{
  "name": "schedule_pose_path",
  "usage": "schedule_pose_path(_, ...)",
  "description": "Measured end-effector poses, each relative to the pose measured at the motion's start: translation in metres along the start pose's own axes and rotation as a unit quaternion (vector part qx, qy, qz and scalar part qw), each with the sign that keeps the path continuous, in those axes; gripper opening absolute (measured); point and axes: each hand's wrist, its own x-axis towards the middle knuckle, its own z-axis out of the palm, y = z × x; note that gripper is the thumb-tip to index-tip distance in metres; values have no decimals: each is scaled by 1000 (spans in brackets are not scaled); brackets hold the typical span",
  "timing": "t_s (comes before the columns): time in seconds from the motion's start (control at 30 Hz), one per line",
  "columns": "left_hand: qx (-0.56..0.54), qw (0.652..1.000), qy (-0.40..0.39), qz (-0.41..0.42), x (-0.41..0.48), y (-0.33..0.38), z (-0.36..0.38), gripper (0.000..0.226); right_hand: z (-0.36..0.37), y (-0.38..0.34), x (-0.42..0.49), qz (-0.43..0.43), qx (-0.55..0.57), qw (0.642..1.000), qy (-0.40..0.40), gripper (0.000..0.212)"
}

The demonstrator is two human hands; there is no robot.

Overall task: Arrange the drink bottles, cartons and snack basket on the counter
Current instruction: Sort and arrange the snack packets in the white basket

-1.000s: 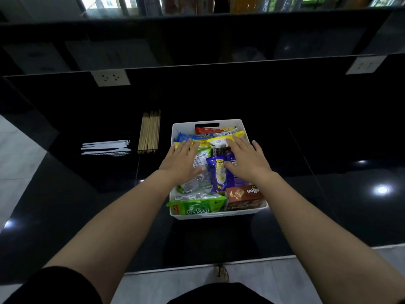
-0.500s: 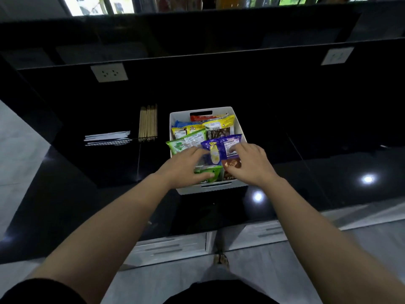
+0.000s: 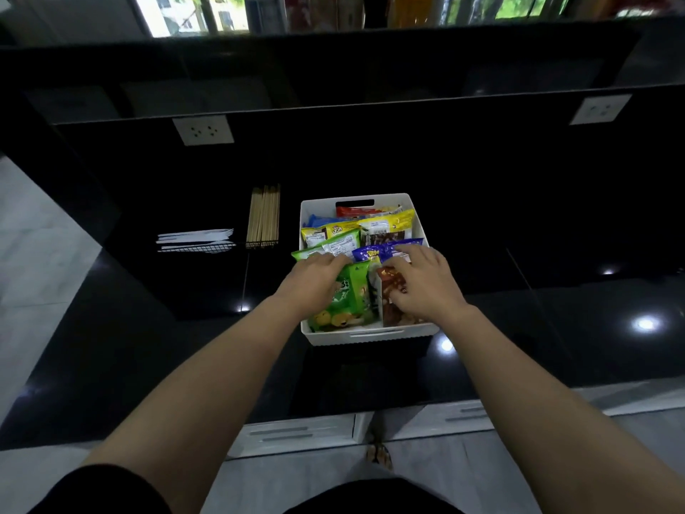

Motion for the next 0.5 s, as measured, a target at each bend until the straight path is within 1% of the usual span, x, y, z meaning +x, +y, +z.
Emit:
schedule_pose_path(0.07, 51, 999, 13, -8, 5, -1, 10, 61, 6, 5, 6, 4, -14, 1000, -24, 64)
schedule_pose_path(0.1, 61, 998, 11, -20, 7, -2, 16, 66, 9, 8, 9, 10, -14, 999, -43, 66)
schedule_pose_path(0.2, 55, 997, -17, -55, 13, -5, 29, 78, 16, 14, 18, 22, -8, 997, -77, 71)
schedule_pose_path(0.3, 58, 996, -33, -58, 19, -10, 35, 82, 19, 16, 23, 25, -5, 997, -77, 73)
schedule_pose_path(0.5, 77, 996, 0, -36, 16, -18, 42, 83, 20, 16, 19, 27, -3, 998, -57, 75)
